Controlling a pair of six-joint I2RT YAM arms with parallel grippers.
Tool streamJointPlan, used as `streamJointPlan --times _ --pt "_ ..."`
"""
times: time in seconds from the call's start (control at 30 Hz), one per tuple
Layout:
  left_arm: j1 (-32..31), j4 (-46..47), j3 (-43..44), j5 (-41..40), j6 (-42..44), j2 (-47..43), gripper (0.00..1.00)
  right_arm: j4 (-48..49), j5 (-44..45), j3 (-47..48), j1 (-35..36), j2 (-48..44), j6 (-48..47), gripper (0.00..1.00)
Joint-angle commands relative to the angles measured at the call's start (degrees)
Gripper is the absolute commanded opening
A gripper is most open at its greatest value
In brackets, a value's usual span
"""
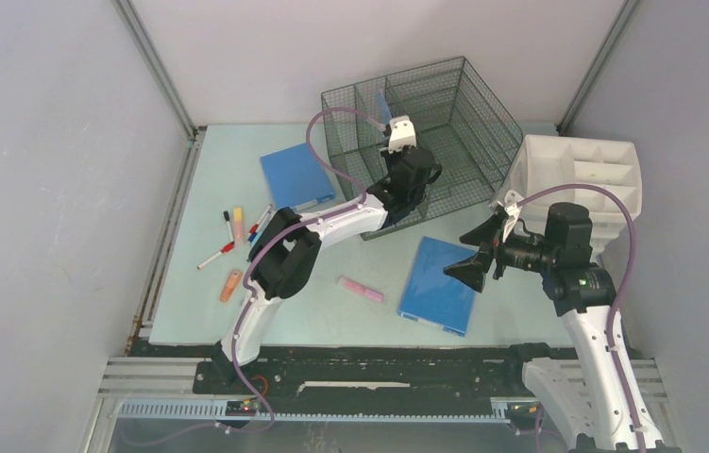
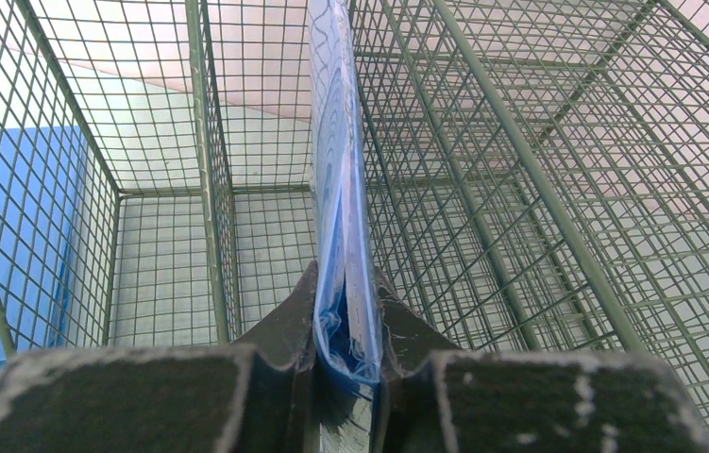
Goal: Organize the desk
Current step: Place the folder in the storage box.
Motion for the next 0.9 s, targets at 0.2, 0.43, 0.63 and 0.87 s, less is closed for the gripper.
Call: streamJointPlan --times 0.2,0.43,0.63,0.87 --pt "0.74 1.21 -1.41 -0.82 1.89 -1.63 0.05 0.25 0.43 2.18 0.36 -0.94 -0.94 0.99" --pt "0.75 6.45 -1.75 -2.18 9.15 -3.15 0.00 0.25 0.54 2.17 0.34 -1.10 -0.98 1.00" --pt "0.08 11.06 -5.18 -3.00 12.89 -4.02 0.00 0.27 0.46 2.18 0.43 -1.09 -0.97 1.00" --pt "-0.69 9.46 -7.83 -2.16 9.81 -4.43 0.00 0.22 0.58 2.16 0.53 -1.06 -1.02 1.00"
